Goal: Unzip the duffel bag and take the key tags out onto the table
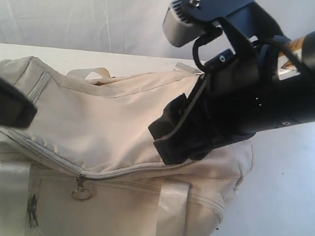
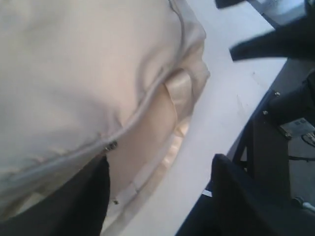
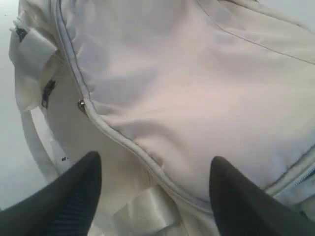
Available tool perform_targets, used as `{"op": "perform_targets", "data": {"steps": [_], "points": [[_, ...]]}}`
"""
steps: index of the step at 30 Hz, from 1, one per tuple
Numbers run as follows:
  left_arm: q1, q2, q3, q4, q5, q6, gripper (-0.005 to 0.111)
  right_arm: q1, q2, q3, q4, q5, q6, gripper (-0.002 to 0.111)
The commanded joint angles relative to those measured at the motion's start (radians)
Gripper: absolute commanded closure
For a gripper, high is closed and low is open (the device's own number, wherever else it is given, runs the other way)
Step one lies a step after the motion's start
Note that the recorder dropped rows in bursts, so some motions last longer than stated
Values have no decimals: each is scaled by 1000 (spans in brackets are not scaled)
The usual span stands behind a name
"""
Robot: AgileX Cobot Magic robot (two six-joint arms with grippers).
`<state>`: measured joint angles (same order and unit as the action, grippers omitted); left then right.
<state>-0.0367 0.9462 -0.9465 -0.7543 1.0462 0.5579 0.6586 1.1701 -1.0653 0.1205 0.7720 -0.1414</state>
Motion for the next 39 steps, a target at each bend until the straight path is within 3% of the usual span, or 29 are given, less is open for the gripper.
{"op": "perform_targets", "data": {"steps": [1,4,7,12,18,24,27,39], "points": [[-53,-123,264,-83,-107,18,53,-8,33,-6,-21,-38,-28,49],[-70,-133,423,-178,-216,88,61,-8,49,-6,-23,-43,-62,49],[-70,-118,512,-293,-302,221,60,-8,56,-6,-28,-40,-74,49],[-70,-116,528,-427,-357,454,47,-8,56,-6,-34,-36,-74,49],[-70,-68,537,-444,-373,544,46,-8,56,-6,-67,-71,-82,49],[-70,9,586,-628,-358,957,46,-8,56,-6,-78,-75,-88,49],[-70,44,602,-694,-369,1057,46,-8,58,-6,-80,-61,-140,49],[-81,144,609,-692,-402,1142,46,79,146,9,-75,-48,-397,49]]}}
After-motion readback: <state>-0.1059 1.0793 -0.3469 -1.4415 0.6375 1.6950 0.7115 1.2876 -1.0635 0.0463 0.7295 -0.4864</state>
